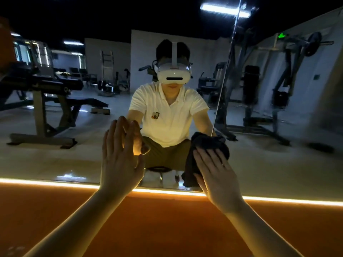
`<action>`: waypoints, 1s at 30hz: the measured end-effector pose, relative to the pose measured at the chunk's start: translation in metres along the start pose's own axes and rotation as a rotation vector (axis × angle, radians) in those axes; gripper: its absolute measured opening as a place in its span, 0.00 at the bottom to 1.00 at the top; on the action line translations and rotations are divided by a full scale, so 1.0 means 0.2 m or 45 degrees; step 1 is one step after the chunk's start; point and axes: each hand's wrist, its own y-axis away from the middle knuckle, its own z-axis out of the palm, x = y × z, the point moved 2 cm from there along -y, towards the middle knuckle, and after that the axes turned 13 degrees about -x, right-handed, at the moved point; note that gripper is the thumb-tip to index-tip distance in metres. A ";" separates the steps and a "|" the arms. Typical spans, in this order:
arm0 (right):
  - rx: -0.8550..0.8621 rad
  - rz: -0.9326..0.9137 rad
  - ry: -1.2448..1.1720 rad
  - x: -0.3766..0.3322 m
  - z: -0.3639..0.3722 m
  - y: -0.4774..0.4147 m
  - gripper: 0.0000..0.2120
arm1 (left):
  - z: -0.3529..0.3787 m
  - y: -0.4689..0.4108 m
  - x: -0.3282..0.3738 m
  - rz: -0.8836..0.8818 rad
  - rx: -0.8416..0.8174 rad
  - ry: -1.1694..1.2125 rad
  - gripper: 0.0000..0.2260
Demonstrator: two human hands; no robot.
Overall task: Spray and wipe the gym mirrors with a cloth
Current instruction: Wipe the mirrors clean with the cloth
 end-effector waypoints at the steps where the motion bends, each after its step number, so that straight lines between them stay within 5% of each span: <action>1: 0.008 0.059 -0.029 -0.02 -0.01 -0.02 0.30 | 0.00 0.00 0.00 0.000 0.002 -0.001 0.35; 6: 0.033 0.112 -0.128 -0.26 -0.02 -0.17 0.30 | -0.03 0.00 -0.01 0.001 -0.020 0.019 0.35; 14: -0.051 -0.289 0.039 -0.68 0.05 -0.27 0.25 | -0.07 0.05 -0.12 0.005 -0.108 -0.044 0.35; 30: -0.197 -0.188 0.293 -0.05 -0.02 0.09 0.39 | 0.04 -0.04 0.17 0.156 -0.070 0.020 0.32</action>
